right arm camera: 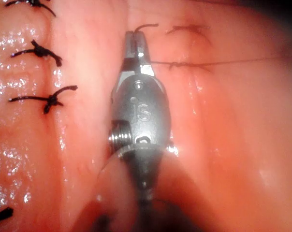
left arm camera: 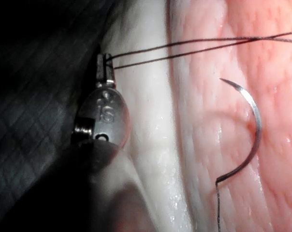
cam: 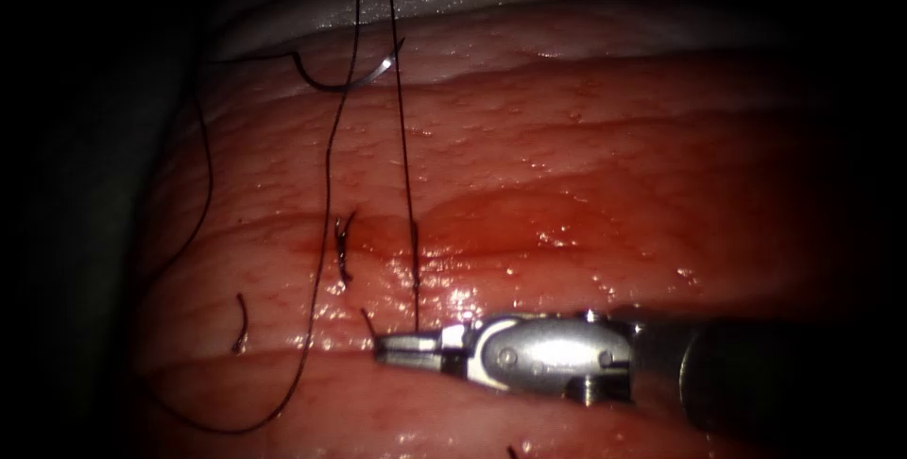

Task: Wound Closure
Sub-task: Using the left grasper, loop the suture a single time around the right grasper clockwise.

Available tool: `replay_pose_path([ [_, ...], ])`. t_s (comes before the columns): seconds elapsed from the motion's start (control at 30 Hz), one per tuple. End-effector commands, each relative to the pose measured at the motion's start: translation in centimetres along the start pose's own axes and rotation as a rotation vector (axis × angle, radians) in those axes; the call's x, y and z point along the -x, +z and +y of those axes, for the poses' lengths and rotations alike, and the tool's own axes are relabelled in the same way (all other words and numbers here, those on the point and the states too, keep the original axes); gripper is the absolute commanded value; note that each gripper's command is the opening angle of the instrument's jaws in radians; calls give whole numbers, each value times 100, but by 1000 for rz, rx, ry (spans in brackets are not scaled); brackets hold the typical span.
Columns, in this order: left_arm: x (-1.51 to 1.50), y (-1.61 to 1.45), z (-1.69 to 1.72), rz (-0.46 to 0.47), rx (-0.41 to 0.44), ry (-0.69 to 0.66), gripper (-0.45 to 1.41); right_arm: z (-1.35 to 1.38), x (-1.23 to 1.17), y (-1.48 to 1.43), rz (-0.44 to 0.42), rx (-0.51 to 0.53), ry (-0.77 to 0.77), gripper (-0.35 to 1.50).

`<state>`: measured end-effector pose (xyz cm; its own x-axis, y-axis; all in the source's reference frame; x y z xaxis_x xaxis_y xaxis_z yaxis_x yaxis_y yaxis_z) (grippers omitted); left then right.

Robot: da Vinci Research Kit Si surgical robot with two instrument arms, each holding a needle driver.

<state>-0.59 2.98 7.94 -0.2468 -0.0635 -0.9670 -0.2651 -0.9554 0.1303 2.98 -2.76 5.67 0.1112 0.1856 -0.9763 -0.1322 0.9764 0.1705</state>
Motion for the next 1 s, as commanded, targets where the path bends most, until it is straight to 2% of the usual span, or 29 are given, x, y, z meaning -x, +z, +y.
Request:
replay_pose_path([
  [0.03,-1,5,-1,15,6,-12,-45,5,6,6,31,53,44,34],
  [0.07,-4,3,3,26,7,-12,-45,8,5,4,49,72,73,66],
  [0.1,-10,0,8,32,16,-22,-45,12,5,3,61,90,84,84],
  [0.13,-21,-5,18,42,43,-38,-45,21,3,-1,79,142,103,113],
  [0.2,-38,-12,31,68,88,-54,-45,29,0,-6,85,174,113,130],
  [0.27,-56,-20,44,90,143,-70,-45,34,-4,-10,87,190,120,136],
  [0.43,-106,-46,84,157,274,-100,-45,42,-16,-23,82,194,135,140],
  [0.7,-183,-87,139,251,433,-116,-45,64,-40,-61,83,169,169,126],
  [0.77,-200,-95,152,260,474,-104,-45,73,-44,-70,80,167,179,116],
  [0.87,-242,-109,189,299,527,-73,-45,102,-53,-84,76,159,200,120],
  [0.97,-259,-111,207,303,527,-55,-45,117,-54,-82,74,160,211,103],
  [1.0,-263,-111,212,298,524,-50,-45,122,-53,-78,73,167,215,88],
])
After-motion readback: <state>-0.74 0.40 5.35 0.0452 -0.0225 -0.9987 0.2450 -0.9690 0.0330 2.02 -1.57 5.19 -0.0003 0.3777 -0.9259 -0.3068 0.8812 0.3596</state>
